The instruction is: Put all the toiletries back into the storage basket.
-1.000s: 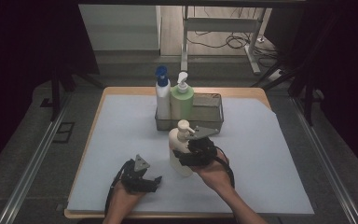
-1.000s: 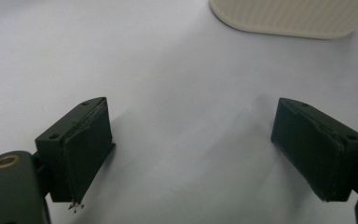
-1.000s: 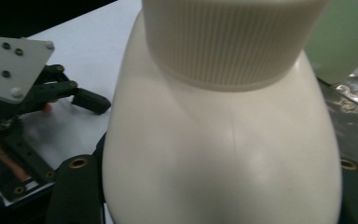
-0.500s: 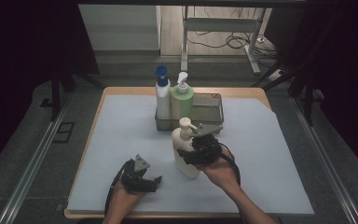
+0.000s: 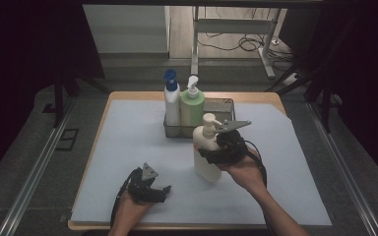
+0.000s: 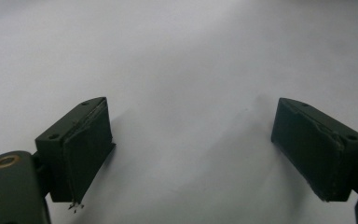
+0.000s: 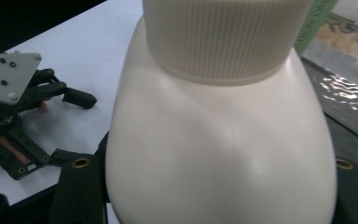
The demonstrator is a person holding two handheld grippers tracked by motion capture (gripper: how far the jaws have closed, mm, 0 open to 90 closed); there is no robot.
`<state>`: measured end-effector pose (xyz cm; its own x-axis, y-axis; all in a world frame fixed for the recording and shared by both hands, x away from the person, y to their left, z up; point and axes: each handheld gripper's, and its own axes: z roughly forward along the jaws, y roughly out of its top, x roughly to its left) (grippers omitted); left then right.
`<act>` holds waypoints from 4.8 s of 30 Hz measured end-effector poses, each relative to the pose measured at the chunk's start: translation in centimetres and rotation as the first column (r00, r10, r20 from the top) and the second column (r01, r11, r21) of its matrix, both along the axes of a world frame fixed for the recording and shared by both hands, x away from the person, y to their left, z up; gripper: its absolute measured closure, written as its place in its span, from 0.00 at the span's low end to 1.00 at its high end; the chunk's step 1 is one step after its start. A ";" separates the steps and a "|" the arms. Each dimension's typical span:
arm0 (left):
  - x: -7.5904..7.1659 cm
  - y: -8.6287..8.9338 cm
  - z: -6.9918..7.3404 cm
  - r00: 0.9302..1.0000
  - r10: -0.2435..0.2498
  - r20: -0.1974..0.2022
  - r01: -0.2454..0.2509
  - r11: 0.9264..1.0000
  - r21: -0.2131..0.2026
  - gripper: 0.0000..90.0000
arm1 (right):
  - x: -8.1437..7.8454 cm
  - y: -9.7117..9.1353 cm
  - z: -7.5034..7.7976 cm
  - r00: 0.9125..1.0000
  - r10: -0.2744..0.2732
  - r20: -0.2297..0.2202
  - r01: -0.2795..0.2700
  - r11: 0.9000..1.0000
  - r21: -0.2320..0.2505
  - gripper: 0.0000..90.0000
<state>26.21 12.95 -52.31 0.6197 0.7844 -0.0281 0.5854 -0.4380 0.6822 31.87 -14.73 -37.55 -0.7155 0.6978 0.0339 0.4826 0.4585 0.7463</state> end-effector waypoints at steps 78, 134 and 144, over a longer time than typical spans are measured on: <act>0.0 0.0 0.0 1.000 0.003 0.001 -0.003 1.000 -0.009 0.13 | 13.7 -2.1 5.0 0.952 -0.291 0.094 0.288 0.957 0.044 0.41; 0.0 0.0 0.0 1.000 0.000 -0.001 0.000 1.000 -0.003 0.13 | 15.4 -1.4 -2.8 0.946 -0.318 0.060 0.319 0.948 0.001 0.40; 0.0 0.0 0.0 1.000 0.001 -0.002 -0.001 1.000 -0.001 0.13 | 15.4 -1.8 -3.3 0.949 -0.310 0.058 0.309 0.951 0.013 0.39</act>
